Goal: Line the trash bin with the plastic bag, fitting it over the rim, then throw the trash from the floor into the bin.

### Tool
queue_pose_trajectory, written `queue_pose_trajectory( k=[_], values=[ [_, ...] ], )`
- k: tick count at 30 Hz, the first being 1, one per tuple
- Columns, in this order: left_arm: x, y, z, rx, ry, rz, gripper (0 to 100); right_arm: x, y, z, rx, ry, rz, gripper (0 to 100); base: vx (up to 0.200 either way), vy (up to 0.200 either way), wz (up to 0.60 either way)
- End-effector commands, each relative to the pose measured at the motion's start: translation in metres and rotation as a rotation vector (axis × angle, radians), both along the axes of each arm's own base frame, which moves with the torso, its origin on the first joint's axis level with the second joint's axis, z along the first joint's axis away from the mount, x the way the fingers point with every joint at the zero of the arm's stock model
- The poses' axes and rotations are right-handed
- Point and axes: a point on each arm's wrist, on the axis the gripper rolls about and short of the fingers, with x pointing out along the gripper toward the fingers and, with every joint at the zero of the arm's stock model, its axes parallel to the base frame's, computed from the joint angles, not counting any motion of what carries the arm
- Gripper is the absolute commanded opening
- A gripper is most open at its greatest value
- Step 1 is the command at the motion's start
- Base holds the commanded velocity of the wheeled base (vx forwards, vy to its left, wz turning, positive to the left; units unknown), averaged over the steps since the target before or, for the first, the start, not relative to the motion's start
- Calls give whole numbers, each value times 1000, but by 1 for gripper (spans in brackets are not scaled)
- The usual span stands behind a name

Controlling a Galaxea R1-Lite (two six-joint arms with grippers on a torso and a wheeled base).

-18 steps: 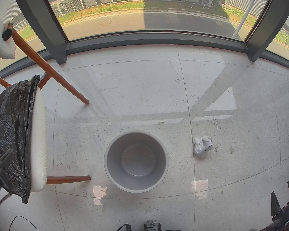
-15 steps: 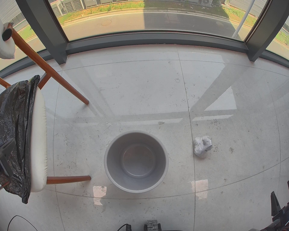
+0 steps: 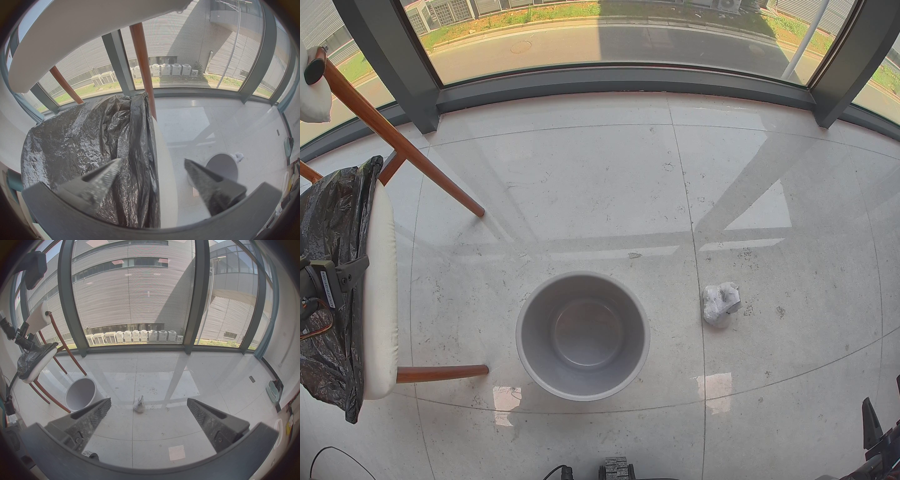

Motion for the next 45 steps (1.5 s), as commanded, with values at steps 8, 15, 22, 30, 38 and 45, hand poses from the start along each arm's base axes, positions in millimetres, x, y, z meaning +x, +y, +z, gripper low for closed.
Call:
queue_pose_trajectory(
  k=[8,15,22,30,38,45],
  values=[
    [26,5,-9,4,14,31,100,1,0,-5,6,10,0,100,0,0,0],
    [36,6,-15,0,50,20,100,1,0,-5,6,10,0,100,0,0,0],
    [41,6,-21,-3,78,14,0,1,0,-5,6,10,0,100,0,0,0],
    [39,5,-29,-3,107,12,0,1,0,-5,6,10,0,100,0,0,0],
    [37,4,-19,-16,67,-21,0,1,0,-5,6,10,0,100,0,0,0],
    [22,-2,-7,-205,49,-164,0,1,0,-5,6,10,0,100,0,0,0]
  ],
)
